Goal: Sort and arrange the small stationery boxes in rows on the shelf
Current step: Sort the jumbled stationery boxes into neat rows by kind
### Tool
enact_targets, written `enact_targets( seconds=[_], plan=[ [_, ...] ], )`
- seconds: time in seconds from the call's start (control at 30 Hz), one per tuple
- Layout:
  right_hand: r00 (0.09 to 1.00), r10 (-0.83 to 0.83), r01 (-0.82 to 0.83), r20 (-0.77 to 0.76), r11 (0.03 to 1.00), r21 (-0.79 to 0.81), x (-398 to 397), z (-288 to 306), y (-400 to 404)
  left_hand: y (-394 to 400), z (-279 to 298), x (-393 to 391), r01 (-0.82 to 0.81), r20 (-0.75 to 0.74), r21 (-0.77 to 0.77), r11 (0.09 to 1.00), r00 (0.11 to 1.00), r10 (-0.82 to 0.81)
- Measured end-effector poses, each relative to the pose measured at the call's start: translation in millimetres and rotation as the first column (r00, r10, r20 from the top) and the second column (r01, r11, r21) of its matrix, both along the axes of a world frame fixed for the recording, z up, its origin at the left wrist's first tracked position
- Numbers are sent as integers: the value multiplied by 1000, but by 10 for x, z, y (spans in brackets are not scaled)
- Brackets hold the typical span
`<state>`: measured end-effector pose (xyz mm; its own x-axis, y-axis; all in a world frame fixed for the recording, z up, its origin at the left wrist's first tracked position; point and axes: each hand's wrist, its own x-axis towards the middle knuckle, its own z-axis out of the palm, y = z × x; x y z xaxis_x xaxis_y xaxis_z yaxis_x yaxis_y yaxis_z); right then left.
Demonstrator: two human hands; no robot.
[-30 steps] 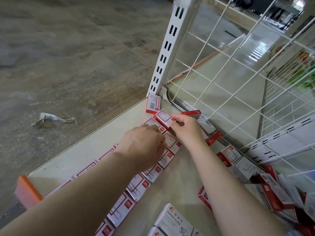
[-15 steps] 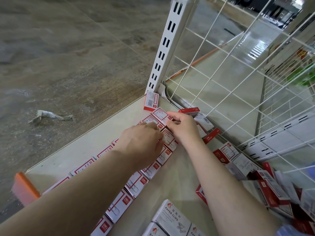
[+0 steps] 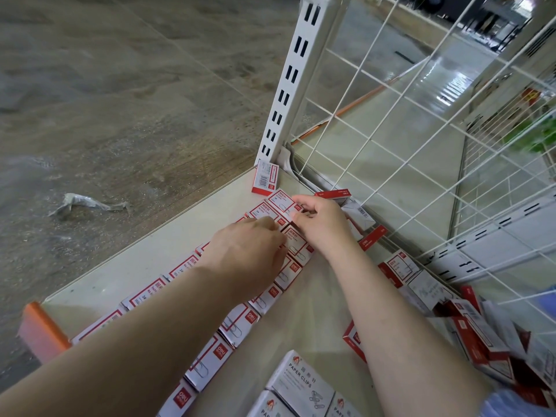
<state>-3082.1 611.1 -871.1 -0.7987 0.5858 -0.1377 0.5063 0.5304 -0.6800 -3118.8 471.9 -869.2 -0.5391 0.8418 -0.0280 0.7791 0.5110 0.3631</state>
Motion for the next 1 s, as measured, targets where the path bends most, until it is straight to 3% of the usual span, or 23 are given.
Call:
enact_targets(
  seconds=[0.37,0.6,1.0],
  plan=[
    [994,-63,77,-86,983,168,73,55,15,-82,14,11,57,-35,19,998,998,-57],
    [992,-70,89,-102,977,196,-75,94,-41,-242,-18,-131,-103,-71,54,993,992,106],
    [991,-128,112,31,945,308,-533,-88,-151,-309,-42,-220,-66,9,29,997,998,66]
  ],
)
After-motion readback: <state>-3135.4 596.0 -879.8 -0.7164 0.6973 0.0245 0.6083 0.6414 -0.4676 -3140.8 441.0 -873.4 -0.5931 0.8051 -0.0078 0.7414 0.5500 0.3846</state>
